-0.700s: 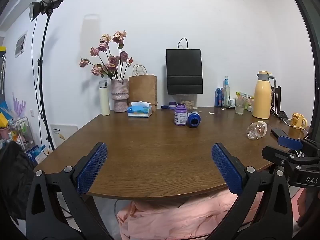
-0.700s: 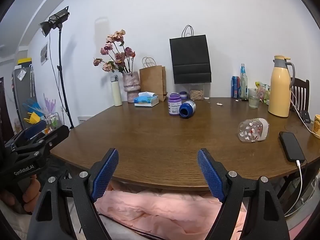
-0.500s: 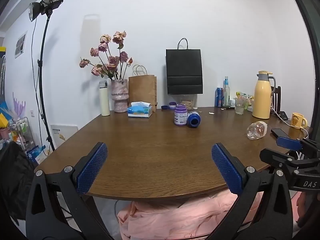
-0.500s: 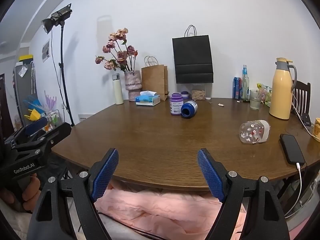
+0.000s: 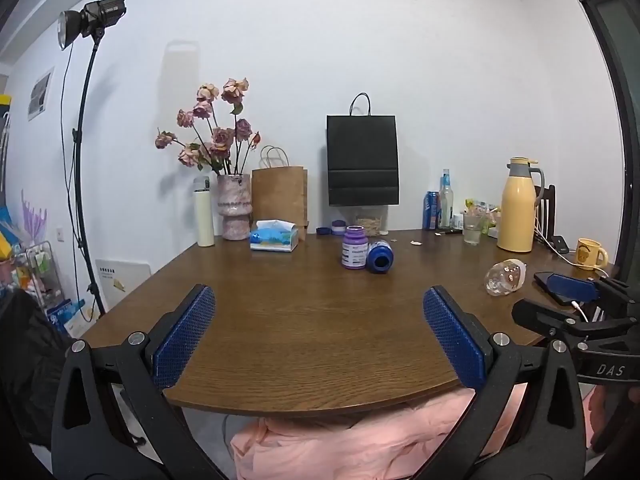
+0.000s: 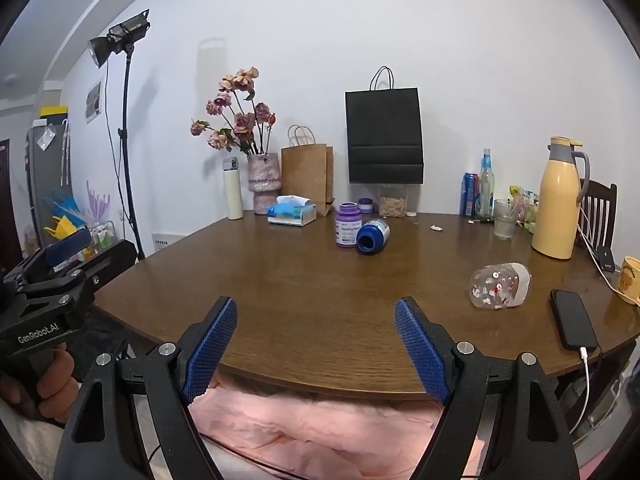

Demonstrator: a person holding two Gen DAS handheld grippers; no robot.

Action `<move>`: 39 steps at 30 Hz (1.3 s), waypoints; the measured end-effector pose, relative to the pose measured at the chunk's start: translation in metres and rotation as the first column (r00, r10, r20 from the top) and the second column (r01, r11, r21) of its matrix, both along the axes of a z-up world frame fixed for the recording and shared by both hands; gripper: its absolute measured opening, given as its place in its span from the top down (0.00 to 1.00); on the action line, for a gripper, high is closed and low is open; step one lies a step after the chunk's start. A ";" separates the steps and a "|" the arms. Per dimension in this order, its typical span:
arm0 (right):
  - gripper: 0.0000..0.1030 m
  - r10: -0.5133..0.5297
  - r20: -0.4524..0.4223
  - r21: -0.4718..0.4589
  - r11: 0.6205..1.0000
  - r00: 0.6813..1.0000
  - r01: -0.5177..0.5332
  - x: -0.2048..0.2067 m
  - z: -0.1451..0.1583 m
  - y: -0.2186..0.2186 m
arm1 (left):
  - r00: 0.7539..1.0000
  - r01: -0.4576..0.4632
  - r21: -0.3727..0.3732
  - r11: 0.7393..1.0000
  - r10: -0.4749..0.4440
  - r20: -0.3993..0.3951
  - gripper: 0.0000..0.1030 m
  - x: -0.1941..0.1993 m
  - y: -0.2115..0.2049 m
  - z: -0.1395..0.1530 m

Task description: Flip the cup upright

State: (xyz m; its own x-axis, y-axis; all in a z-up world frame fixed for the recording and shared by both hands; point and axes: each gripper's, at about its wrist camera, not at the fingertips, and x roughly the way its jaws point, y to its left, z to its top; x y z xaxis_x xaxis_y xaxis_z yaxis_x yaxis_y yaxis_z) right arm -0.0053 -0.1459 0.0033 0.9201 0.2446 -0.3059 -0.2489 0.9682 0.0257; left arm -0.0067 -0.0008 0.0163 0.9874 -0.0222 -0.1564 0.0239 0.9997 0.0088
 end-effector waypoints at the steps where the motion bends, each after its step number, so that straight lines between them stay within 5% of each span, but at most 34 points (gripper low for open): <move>1: 0.17 -0.001 -0.002 0.003 1.000 1.000 0.001 0.000 0.000 0.000 | 1.000 -0.002 0.005 1.000 0.001 0.005 0.00 -0.001 -0.001 0.000; 39: 0.17 0.005 -0.015 -0.003 1.000 1.000 -0.005 0.003 -0.005 0.003 | 1.000 0.005 0.003 1.000 -0.005 -0.016 0.00 0.002 -0.004 -0.005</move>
